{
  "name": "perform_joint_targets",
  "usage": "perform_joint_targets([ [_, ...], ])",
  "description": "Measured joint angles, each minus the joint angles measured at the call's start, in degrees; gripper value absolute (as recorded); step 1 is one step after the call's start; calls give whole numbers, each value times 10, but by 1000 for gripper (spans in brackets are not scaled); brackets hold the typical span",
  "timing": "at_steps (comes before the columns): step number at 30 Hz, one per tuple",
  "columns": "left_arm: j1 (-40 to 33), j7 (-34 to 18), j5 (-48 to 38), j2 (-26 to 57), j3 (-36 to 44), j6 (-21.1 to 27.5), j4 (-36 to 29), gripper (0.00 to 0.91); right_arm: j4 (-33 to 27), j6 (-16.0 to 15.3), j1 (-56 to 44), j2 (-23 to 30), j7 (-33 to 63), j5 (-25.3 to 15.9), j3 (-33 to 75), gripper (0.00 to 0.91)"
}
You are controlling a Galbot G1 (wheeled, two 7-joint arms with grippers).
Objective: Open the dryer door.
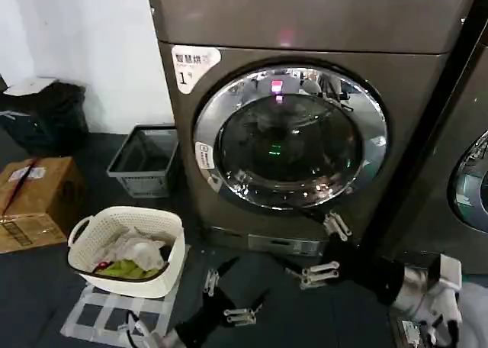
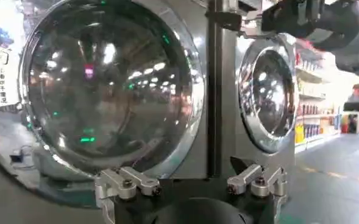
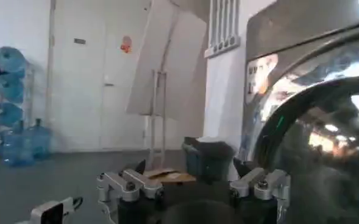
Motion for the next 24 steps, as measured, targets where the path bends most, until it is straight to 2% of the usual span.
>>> perform_joint_targets([
  [7, 1, 1, -3, -1, 1, 11, -9, 907, -60, 5, 75, 10, -11, 3, -59, 907],
  [15, 0, 1, -21, -6, -1, 27, -15, 907, -132, 6, 137, 31, -11, -16, -111, 907],
  [24, -2, 20, -29, -11, -4, 36, -22, 907, -201, 23, 182, 54, -27, -79, -134, 907],
])
